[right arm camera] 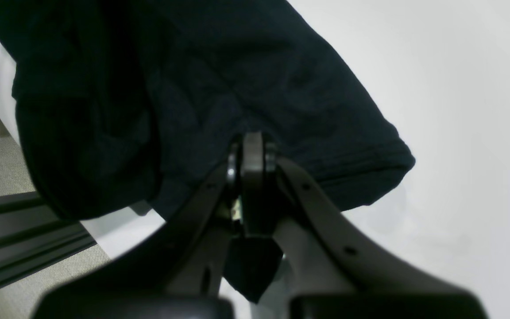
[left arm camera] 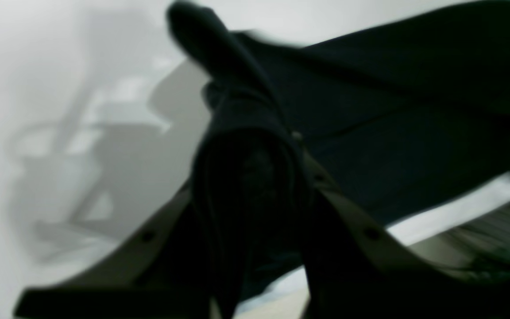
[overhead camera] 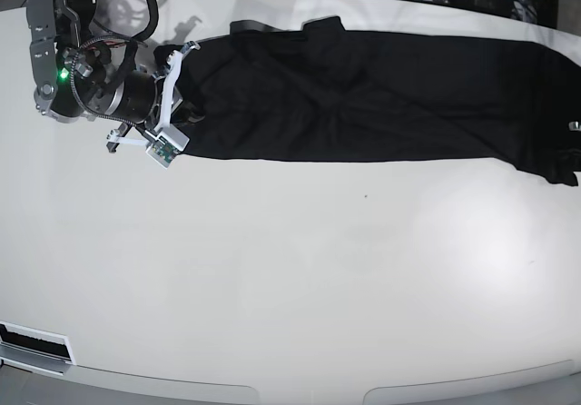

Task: Layout the t-shirt on the table in an organized manner, then fold the t-shirt properly
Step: 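Fold the held strip end with the left gripper toward the right gripper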

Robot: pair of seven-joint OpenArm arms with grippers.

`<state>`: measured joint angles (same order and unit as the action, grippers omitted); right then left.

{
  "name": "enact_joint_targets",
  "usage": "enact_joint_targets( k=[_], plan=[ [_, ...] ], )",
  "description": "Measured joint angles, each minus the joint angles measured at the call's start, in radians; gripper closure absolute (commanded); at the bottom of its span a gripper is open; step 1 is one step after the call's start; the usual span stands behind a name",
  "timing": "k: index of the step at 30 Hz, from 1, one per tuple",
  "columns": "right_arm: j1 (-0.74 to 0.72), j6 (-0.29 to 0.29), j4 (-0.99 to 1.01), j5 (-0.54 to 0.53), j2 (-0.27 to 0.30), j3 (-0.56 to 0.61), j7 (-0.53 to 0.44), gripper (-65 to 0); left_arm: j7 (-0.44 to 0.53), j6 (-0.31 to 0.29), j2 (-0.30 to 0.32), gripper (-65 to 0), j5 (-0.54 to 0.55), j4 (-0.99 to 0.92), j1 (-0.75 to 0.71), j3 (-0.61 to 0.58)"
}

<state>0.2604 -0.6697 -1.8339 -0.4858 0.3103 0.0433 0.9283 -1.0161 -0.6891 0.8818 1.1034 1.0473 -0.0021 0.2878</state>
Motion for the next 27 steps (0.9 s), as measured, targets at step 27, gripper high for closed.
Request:
enact_joint_targets(
  k=[27],
  plan=[
    [0.000,0.022,0.000,0.004,-0.003,0.000,-0.026,0.0,-0.334,-0.005,-0.163,0.0,0.356,0.430,-0.001,0.000]
  ],
)
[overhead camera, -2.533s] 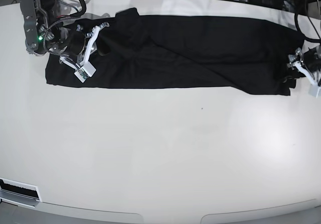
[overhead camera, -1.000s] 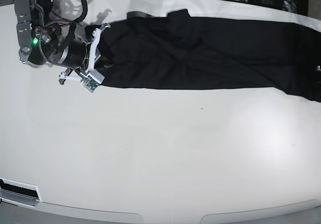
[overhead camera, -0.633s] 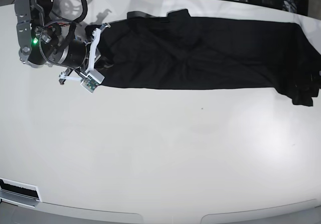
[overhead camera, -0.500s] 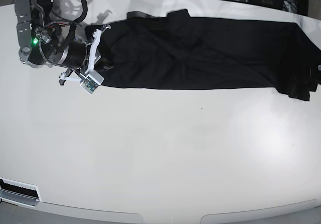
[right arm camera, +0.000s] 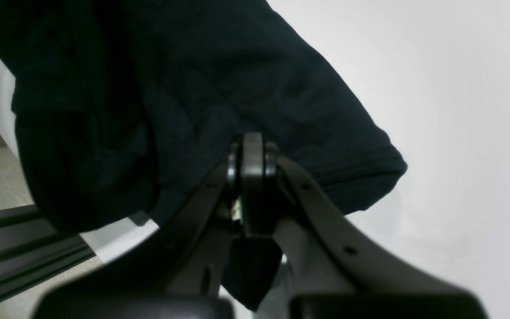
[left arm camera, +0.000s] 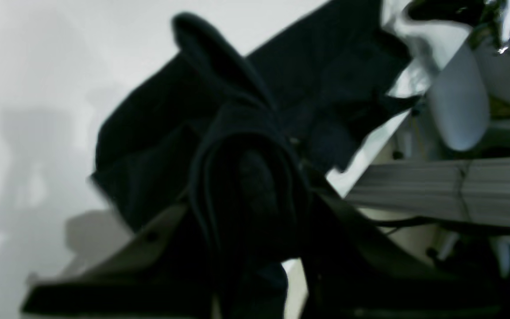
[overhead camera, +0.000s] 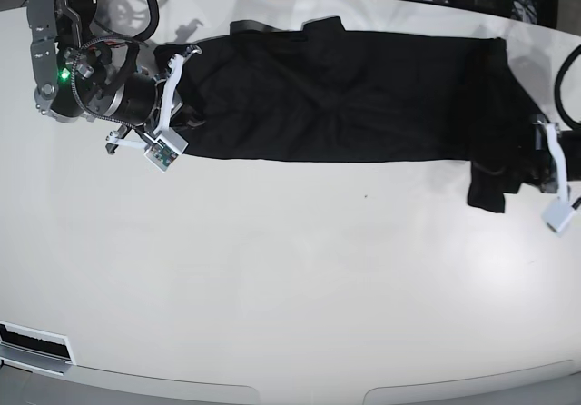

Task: Layout the t-shirt on the table in an organized manner, then fold the t-shirt properly
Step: 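Fold the held strip end with the left gripper toward the right gripper, then regrasp the folded end with the left gripper and push it toward the right gripper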

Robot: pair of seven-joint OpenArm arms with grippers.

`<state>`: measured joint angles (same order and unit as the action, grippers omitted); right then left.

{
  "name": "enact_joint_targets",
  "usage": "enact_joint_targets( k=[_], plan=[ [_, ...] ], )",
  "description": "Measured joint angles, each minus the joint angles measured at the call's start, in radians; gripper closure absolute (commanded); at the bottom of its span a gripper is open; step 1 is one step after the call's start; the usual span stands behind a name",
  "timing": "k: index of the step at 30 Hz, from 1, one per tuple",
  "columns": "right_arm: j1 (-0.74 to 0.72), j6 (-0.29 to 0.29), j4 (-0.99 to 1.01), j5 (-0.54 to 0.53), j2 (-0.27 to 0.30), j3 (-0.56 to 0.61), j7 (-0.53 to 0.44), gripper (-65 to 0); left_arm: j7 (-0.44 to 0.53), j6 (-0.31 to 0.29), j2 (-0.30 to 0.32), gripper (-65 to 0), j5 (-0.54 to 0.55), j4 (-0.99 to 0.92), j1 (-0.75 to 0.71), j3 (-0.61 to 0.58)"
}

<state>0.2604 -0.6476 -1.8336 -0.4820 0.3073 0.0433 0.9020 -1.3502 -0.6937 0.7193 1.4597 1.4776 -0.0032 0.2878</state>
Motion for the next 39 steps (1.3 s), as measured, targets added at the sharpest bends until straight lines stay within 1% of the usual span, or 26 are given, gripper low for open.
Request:
enact_joint_targets(
  k=[8,9,10,12,13,14,15,16,19,20,21,22,23,24,25,26,29,30,36,39],
  plan=[
    [0.000,0.000,0.000,0.000,0.000,0.000,0.000,0.0,-0.002,0.000,-0.129,0.0,-0.004,-0.055,-0.003,0.000],
    [0.000,0.000,0.000,0.000,0.000,0.000,0.000,0.0,-0.002,0.000,-0.141,-2.4,-0.006,-0.059,-0.003,0.000],
    [0.000,0.000,0.000,0.000,0.000,0.000,0.000,0.0,-0.002,0.000,-0.149,-11.6,-0.009,-0.060,-0.005,0.000],
    [0.000,0.000,0.000,0.000,0.000,0.000,0.000,0.0,0.005,0.001,-0.158,-33.0,-0.007,-0.059,-0.005,0.000],
    [0.000,0.000,0.000,0.000,0.000,0.000,0.000,0.0,0.009,0.002,-0.158,-41.1,-0.002,-0.059,-0.005,0.000],
    [0.000,0.000,0.000,0.000,0.000,0.000,0.000,0.0,0.014,0.001,-0.158,-46.0,-0.001,-0.059,-0.005,0.000],
    [0.000,0.000,0.000,0.000,0.000,0.000,0.000,0.0,0.015,0.001,-0.157,-47.9,-0.001,-0.059,-0.004,0.000],
    [0.000,0.000,0.000,0.000,0.000,0.000,0.000,0.0,0.018,0.001,-0.157,-47.9,-0.001,-0.059,-0.005,0.000],
    [0.000,0.000,0.000,0.000,0.000,0.000,0.000,0.0,0.022,0.001,-0.157,-47.9,-0.001,-0.059,-0.003,0.000],
    [0.000,0.000,0.000,0.000,0.000,0.000,0.000,0.0,0.022,0.001,-0.156,-47.1,-0.001,-0.059,-0.002,0.000],
    [0.000,0.000,0.000,0.000,0.000,0.000,0.000,0.0,0.022,0.000,-0.154,-44.5,-0.001,-0.059,-0.002,0.000],
    [0.000,0.000,0.000,0.000,0.000,0.000,0.000,0.0,0.022,0.000,-0.153,-38.6,-0.001,-0.059,-0.002,0.000],
    [0.000,0.000,0.000,0.000,0.000,0.000,0.000,0.0,0.022,0.000,-0.151,-28.1,-0.001,-0.059,-0.002,0.002],
    [0.000,0.000,0.000,0.000,0.000,0.000,0.000,0.0,0.022,0.000,-0.152,-13.4,-0.001,-0.059,-0.001,0.013],
    [0.000,0.000,0.000,0.000,0.000,0.000,0.000,0.0,0.022,0.001,-0.153,0.0,-0.001,-0.059,0.000,0.029],
    [0.000,0.000,0.000,0.000,0.000,0.000,0.000,0.0,0.022,0.000,-0.154,0.0,-0.001,-0.059,0.001,0.054],
    [0.000,0.000,0.000,0.000,0.000,0.000,0.000,0.0,0.027,0.000,-0.154,0.0,-0.085,-0.058,0.000,0.150],
    [0.000,0.000,0.000,0.001,0.000,0.000,0.000,0.0,0.016,0.001,-0.153,0.0,-0.093,-0.058,-0.003,0.181],
    [0.000,0.000,0.000,0.001,0.000,0.000,0.000,0.0,0.011,0.000,-0.122,0.0,-0.090,-0.058,-0.081,0.361],
    [0.000,0.000,0.000,0.000,0.000,0.000,0.000,0.0,0.016,0.000,-0.115,0.0,-0.088,-0.058,-0.156,0.394]
  ],
)
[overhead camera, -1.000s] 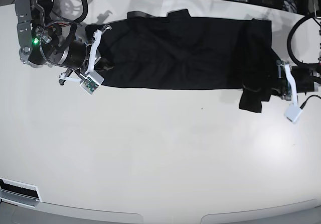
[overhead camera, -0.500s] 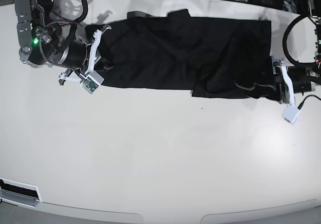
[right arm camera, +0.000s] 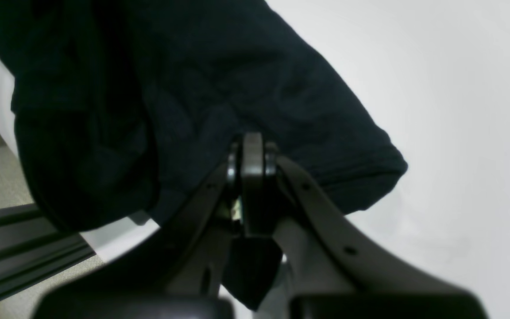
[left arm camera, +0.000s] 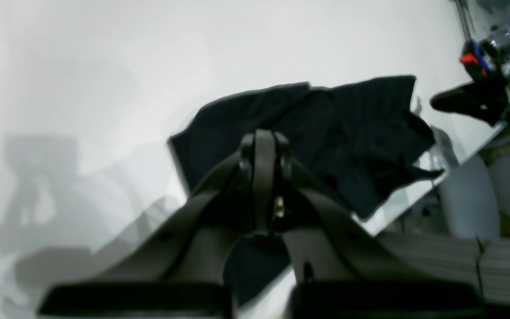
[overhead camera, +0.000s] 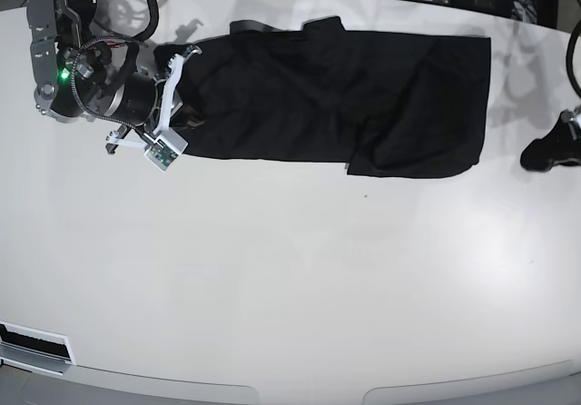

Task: Layout the t-shirt on the table in an organized manner, then fold the t-shirt properly
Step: 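Regrasp the folded end with the left gripper and push it toward the right gripper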

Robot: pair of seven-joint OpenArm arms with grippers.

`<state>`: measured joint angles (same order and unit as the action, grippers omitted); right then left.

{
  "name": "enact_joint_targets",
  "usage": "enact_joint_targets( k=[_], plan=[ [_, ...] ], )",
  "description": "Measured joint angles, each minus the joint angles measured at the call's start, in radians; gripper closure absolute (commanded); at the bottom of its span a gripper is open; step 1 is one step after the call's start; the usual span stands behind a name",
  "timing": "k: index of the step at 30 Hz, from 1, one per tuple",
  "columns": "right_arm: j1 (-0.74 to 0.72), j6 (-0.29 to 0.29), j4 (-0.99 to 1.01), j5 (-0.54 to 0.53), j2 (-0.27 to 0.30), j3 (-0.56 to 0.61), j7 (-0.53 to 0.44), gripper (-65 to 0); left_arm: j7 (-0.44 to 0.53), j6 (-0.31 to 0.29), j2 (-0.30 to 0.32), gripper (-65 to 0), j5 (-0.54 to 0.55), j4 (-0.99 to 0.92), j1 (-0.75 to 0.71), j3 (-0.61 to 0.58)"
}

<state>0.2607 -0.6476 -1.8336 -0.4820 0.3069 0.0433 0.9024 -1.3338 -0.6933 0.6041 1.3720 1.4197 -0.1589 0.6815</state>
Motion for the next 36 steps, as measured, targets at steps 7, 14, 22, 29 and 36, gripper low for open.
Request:
enact_joint_targets(
  k=[7,14,22,29,36],
  plan=[
    [0.000,0.000,0.000,-0.004,0.002,0.000,0.000,0.0,0.039,0.000,-0.020,-49.6,-0.003,-0.001,-0.140,-0.006],
    [-0.001,0.000,0.000,-0.004,0.001,0.000,0.000,0.0,0.195,0.001,-0.063,-49.2,-0.116,0.000,-0.146,-0.006],
    [-0.001,0.000,0.000,-0.005,0.000,0.000,0.000,0.0,0.222,0.001,-0.129,-49.2,-0.146,0.000,-0.127,-0.008],
    [0.000,0.000,0.000,-0.005,0.000,0.000,0.000,0.0,0.257,0.001,-0.139,-49.2,-0.258,0.000,-0.100,-0.104],
    [0.000,0.000,0.000,-0.005,0.000,0.000,0.000,0.0,0.306,0.008,-0.139,-49.2,-0.334,0.000,-0.045,-0.189]
  ],
)
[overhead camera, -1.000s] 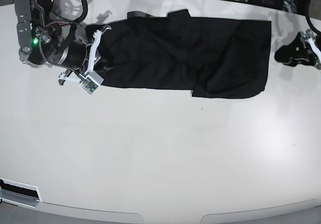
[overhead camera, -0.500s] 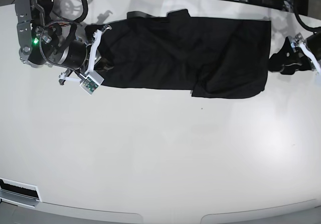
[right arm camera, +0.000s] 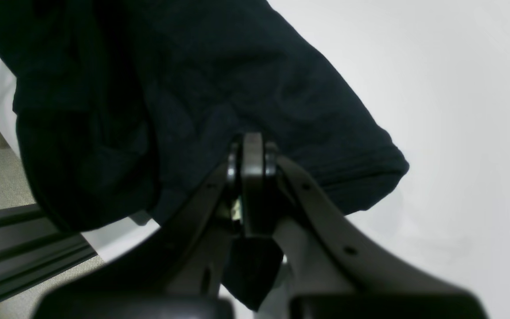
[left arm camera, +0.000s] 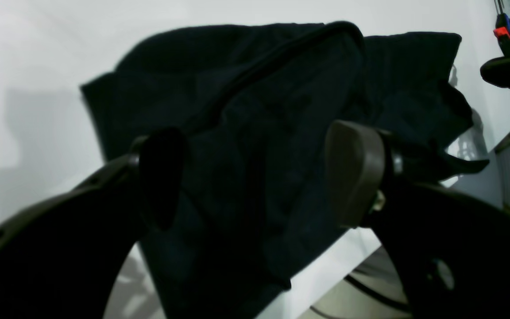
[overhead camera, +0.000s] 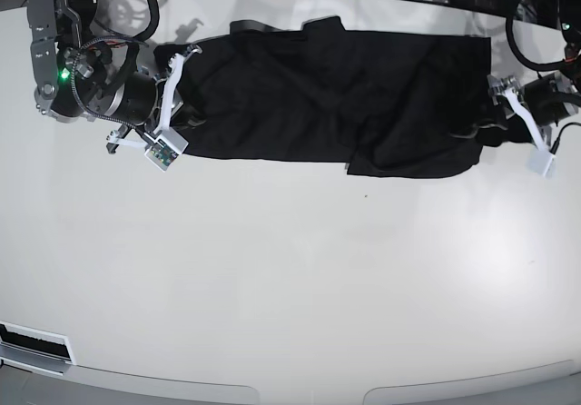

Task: Layout the t-shirt on the table in an organized manner, then fold the t-shirt properly
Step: 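Regrasp the folded end with the left gripper and push it toward the right gripper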

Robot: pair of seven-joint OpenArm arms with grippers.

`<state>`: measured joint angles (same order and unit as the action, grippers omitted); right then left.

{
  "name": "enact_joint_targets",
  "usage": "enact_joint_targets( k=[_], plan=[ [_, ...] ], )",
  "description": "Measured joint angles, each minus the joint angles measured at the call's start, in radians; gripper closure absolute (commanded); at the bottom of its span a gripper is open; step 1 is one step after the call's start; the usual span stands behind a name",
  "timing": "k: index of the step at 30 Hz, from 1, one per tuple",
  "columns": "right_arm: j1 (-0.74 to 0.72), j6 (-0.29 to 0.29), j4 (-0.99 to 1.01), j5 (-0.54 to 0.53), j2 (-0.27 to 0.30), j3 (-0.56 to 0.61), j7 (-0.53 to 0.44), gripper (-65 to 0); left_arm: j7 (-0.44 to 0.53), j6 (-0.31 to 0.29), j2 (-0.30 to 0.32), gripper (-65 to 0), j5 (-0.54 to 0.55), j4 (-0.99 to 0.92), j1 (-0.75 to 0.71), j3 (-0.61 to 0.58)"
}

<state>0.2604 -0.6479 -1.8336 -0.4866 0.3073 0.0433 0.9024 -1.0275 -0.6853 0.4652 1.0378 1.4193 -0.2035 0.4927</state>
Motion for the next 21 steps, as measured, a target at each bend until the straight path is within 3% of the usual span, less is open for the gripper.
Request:
enact_joint_targets(
  k=[5,9,15,17,21],
  plan=[
    [0.000,0.000,0.000,0.000,0.000,0.000,0.000,0.0,0.010,0.000,-0.026,-49.2,-0.105,0.000,-0.006,-0.016],
    [0.000,0.000,0.000,0.000,0.000,0.000,0.000,0.0,0.099,0.107,-0.042,-49.2,-0.172,0.000,-0.011,-0.016],
    [0.000,0.000,0.000,0.000,0.000,0.000,0.000,0.0,0.131,0.129,-0.060,-49.2,-0.214,0.000,-0.007,-0.016],
    [0.000,0.000,0.000,0.000,0.000,0.000,0.000,0.0,0.131,0.176,-0.077,-49.2,-0.242,0.000,-0.007,-0.016],
    [0.000,0.000,0.000,0.000,0.000,0.000,0.000,0.0,0.142,0.196,-0.106,-49.2,-0.270,0.000,-0.007,-0.016]
  ],
)
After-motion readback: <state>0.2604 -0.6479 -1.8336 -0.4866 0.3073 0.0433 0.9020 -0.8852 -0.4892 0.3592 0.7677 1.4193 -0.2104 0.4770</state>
